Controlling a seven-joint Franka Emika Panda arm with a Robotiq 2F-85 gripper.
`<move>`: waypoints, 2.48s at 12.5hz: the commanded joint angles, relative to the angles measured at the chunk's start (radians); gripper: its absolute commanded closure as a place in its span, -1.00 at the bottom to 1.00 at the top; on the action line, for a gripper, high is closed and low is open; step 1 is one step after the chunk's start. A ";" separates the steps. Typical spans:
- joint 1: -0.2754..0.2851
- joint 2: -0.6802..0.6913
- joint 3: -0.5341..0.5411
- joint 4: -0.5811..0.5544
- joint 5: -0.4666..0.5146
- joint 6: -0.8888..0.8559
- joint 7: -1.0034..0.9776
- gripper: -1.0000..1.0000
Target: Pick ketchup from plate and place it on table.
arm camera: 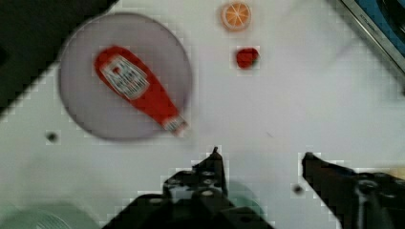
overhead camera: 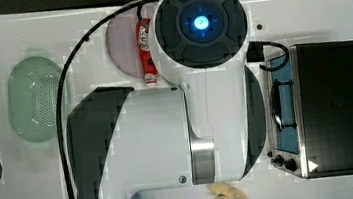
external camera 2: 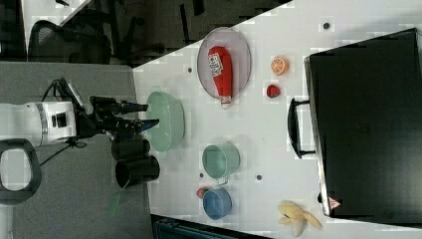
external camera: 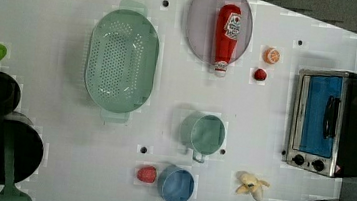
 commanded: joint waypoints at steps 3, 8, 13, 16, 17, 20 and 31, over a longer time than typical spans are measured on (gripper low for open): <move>-0.082 -0.051 0.054 0.008 0.034 -0.140 -0.089 -0.83; -0.073 0.085 0.084 0.011 0.034 0.033 -0.105 -1.00; -0.062 0.261 0.108 0.045 0.034 0.164 -0.289 -1.00; -0.051 0.382 0.117 0.108 0.017 0.182 -0.404 -1.00; -0.044 0.420 0.118 0.134 0.003 0.186 -0.438 -1.00; -0.015 0.533 0.118 0.214 -0.062 0.212 -0.520 -1.00; 0.029 0.801 0.114 0.285 -0.150 0.509 -0.527 -1.00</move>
